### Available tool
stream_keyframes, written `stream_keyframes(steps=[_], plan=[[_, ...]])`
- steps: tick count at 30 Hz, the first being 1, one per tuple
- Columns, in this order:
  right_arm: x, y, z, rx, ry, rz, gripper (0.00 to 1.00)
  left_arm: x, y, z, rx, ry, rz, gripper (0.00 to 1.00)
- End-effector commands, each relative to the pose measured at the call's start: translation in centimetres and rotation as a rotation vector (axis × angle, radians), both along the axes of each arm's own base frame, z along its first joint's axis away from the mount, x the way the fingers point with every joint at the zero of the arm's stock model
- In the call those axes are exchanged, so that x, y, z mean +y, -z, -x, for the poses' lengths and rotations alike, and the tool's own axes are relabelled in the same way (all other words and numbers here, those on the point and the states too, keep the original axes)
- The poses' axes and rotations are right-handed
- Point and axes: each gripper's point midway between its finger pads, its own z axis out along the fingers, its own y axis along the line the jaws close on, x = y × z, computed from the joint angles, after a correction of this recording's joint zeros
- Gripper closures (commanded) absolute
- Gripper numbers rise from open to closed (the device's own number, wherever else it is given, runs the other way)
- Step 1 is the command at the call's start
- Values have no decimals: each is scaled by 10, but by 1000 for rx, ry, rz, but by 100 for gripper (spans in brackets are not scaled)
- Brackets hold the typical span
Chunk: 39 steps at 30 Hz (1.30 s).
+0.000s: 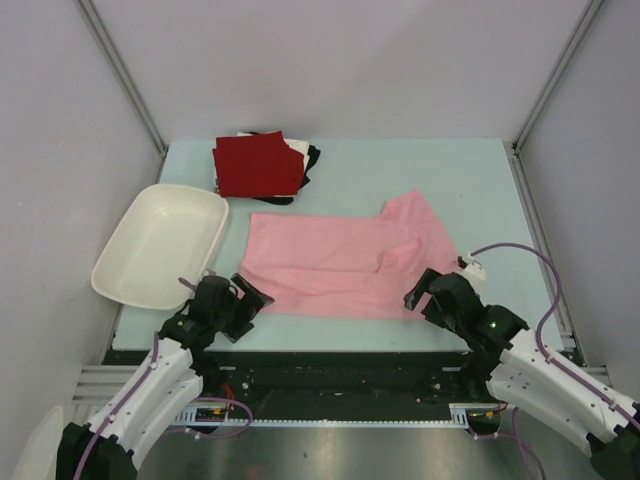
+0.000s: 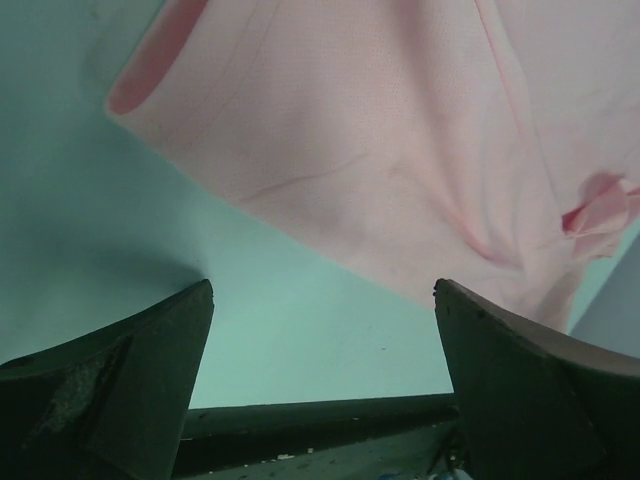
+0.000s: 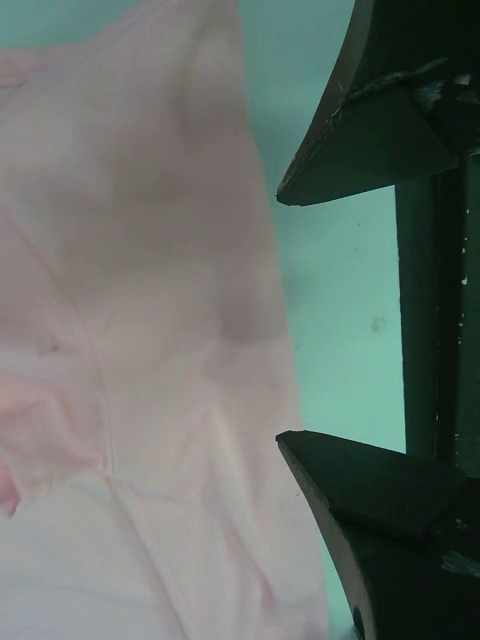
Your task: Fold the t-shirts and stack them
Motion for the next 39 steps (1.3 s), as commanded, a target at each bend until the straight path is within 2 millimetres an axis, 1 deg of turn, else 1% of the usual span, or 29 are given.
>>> stream_keyframes(steps=[1,5,7,8,9,10,13,14,16,17,18,19,20,21,22,23,27,28,29,30,31,32,34,35,36,37,39], plan=[[-4,15,13,32,121,-144,0,4,8,-2,3,-139,64,0],[1,27,15,38,136,-198,0,8,26,3,52,-172,50,0],[4,31,14,44,140,-214,0,7,31,2,61,-181,60,1],[4,36,14,50,140,-209,1,7,41,7,93,-183,51,3],[4,39,15,60,145,-210,1,7,43,7,98,-181,49,7],[7,41,13,60,142,-216,2,7,49,9,121,-182,44,9],[10,49,10,65,145,-219,3,10,56,11,151,-185,17,17],[10,52,9,67,149,-214,3,11,57,11,153,-186,10,23],[9,56,7,70,157,-204,4,11,58,12,159,-185,6,29],[7,57,5,66,169,-200,4,11,58,12,160,-182,4,34],[5,61,5,70,176,-196,4,16,59,12,156,-196,-20,37],[3,63,5,70,185,-194,4,17,58,12,151,-196,-21,41],[-1,64,2,64,205,-190,4,18,58,11,148,-199,-27,51],[-4,68,3,69,214,-187,4,19,59,12,150,-203,-34,55],[-5,69,1,65,222,-192,5,20,60,12,151,-204,-34,58],[-5,70,2,69,215,-199,5,20,61,12,152,-205,-36,64],[-9,80,0,86,242,-216,9,18,62,10,158,-198,-38,74],[-10,81,0,89,242,-214,12,18,61,9,159,-195,-37,80],[-10,82,1,94,237,-211,14,17,62,9,161,-194,-36,84],[-9,82,0,93,238,-215,21,16,63,9,168,-190,-33,88],[-9,83,1,97,236,-215,26,15,63,10,171,-187,-30,99],[-8,82,1,95,231,-217,37,15,63,9,168,-184,-29,100],[-9,83,1,95,232,-215,54,15,64,10,174,-183,-28,100],[-9,83,2,98,228,-214,81,15,64,11,176,-183,-29,100],[-10,83,2,99,229,-211,97,15,64,12,173,-184,-29,100],[-10,83,2,102,231,-210,100,15,63,12,173,-184,-29,100],[-12,84,4,110,235,-202,100,17,63,16,174,-186,-30,100]])
